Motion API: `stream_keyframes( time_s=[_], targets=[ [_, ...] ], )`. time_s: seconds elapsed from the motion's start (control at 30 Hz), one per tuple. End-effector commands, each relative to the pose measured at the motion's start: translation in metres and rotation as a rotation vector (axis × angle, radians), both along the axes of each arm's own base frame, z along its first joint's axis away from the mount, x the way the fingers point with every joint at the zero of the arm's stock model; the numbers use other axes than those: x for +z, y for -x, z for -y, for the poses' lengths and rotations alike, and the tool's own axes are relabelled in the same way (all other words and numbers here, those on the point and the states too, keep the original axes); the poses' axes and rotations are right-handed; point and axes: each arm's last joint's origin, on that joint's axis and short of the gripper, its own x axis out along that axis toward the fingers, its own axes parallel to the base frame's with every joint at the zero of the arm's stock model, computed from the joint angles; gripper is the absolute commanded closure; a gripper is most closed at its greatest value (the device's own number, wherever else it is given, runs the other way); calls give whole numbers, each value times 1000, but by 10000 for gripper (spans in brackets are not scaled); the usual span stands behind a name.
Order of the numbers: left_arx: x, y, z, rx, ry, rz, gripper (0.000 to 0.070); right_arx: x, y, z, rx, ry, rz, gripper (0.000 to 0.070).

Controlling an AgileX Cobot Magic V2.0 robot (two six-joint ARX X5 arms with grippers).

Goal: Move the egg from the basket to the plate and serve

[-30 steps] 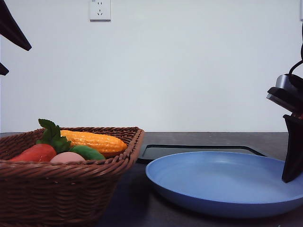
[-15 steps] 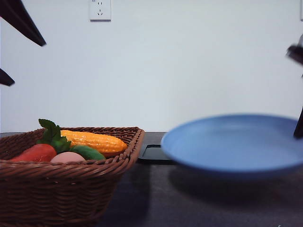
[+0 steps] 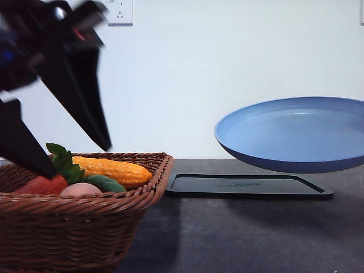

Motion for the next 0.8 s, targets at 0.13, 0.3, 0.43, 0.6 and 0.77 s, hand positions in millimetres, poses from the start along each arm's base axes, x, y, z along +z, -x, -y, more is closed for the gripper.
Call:
stream_keyframes(
  time_s=[0.13,0.3,0.43,0.6,0.77],
  targets=[
    [-18,-10,14,19,-64,-46,281,3,-2,0,-9,-14,8,700],
    [-30,-15,19,34,-113,-57,281,3,-2,0,-10,-14,8,700],
    [-34,-19,22,31,-109,-51,282,3,-2,0,-10,-14,9,700],
    [-37,-19,23,11,-124,-49,338,3,-2,0,-10,-14,9,700],
    [-37,-19,22,0,-131,-53,418,3,-2,0,-10,-14,10,700]
  ],
)
